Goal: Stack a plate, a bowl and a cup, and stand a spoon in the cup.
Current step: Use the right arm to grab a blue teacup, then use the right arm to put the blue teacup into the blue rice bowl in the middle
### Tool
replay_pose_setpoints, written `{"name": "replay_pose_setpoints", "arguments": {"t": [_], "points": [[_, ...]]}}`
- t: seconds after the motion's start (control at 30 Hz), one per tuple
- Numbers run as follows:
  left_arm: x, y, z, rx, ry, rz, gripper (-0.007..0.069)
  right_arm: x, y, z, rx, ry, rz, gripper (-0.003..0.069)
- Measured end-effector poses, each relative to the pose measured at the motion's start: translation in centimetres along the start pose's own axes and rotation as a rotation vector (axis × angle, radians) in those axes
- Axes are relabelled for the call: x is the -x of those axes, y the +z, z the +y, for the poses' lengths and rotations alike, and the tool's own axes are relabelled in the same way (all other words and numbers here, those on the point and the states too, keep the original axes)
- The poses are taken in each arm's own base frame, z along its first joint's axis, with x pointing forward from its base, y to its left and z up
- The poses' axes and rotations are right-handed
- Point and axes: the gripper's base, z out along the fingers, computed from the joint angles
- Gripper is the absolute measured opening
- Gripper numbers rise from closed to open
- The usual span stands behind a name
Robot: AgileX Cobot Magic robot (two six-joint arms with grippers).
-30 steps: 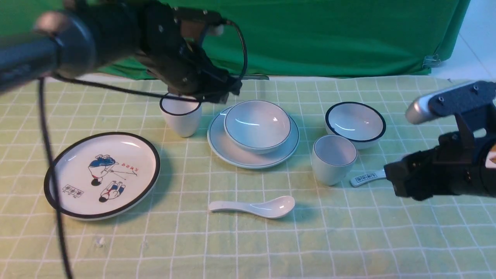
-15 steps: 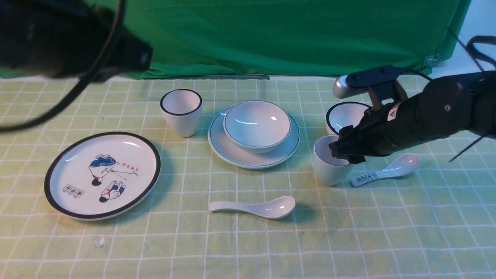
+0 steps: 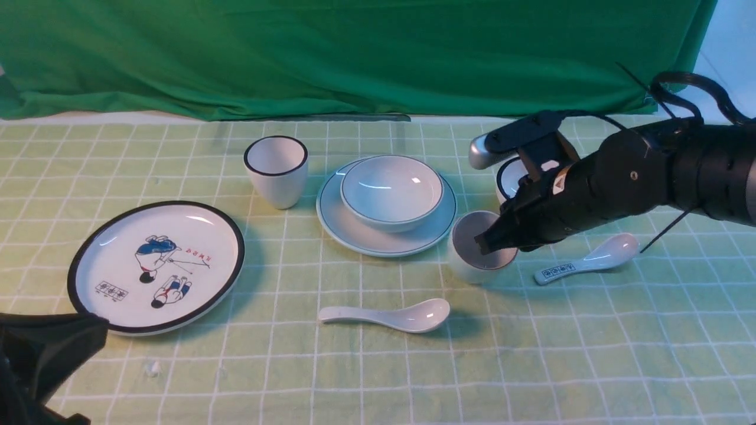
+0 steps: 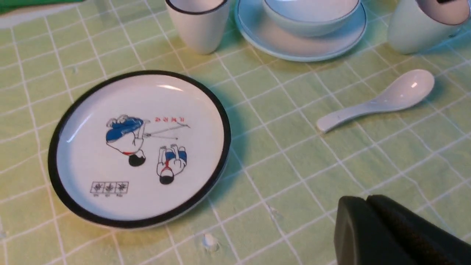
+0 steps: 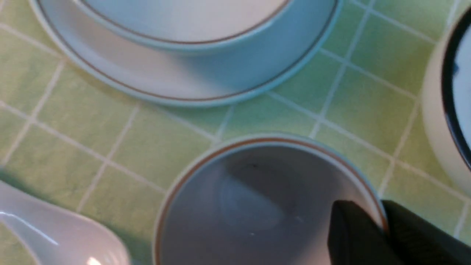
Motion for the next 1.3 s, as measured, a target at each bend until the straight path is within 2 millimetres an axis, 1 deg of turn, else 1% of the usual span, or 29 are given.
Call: {"name": "replay_pose_setpoints", "arguments": {"t": [0.1,0.17,0.23,0.27,0.3,0.33,0.4,0.53,0.57,0.63,0.73,0.9,1.3], "points": [[-0.4,0.3,-0.1,0.009,-0.032,-0.110,0.0009,2.4,-1.5,1.7,0.028,-0.052,-0.039,0.0084],[0.0,0.3,0.0,0.013,-0.081,-0.190,0.0009,4.7,-3.1,2.8,0.044,-0.089,-0.094,0.0084],[0.3,0.3,0.0,0.011,-0.124,-0.231,0.0009,6.7,-4.1,3.3,0.053,-0.102,-0.141,0.0084],[0.3,0.3,0.0,0.012,-0.124,-0.233,0.0009,7.2,-4.4,3.4,0.053,-0.105,-0.157,0.0084],[0.5,0.3,0.1,0.008,-0.150,-0.247,0.0009,8.5,-4.6,3.4,0.055,-0.109,-0.181,0.0084],[0.5,0.3,0.1,0.008,-0.157,-0.250,0.0009,9.3,-4.4,3.3,0.054,-0.109,-0.189,0.0084],[0.4,0.3,0.0,0.006,-0.169,-0.251,0.0009,10.4,-3.1,2.9,0.054,-0.106,-0.168,0.0084],[0.4,0.3,0.0,0.004,-0.180,-0.254,0.0011,11.0,1.5,2.4,0.062,-0.104,-0.059,0.0084],[0.4,0.3,0.0,0.004,-0.179,-0.254,0.0013,11.2,1.9,2.4,0.064,-0.104,-0.053,0.0084],[0.4,0.3,0.1,0.007,-0.173,-0.253,0.0014,11.3,3.5,2.3,0.067,-0.105,-0.025,0.0084],[0.4,0.3,0.1,0.010,-0.167,-0.253,0.0014,11.6,4.8,2.3,0.069,-0.102,-0.012,0.0084],[0.4,0.3,0.1,0.013,-0.160,-0.253,0.0014,11.4,5.6,2.3,0.072,-0.103,0.019,0.0084],[0.4,0.3,0.2,0.023,-0.138,-0.253,0.0015,11.4,5.7,2.2,0.071,-0.089,0.020,0.0089]]}}
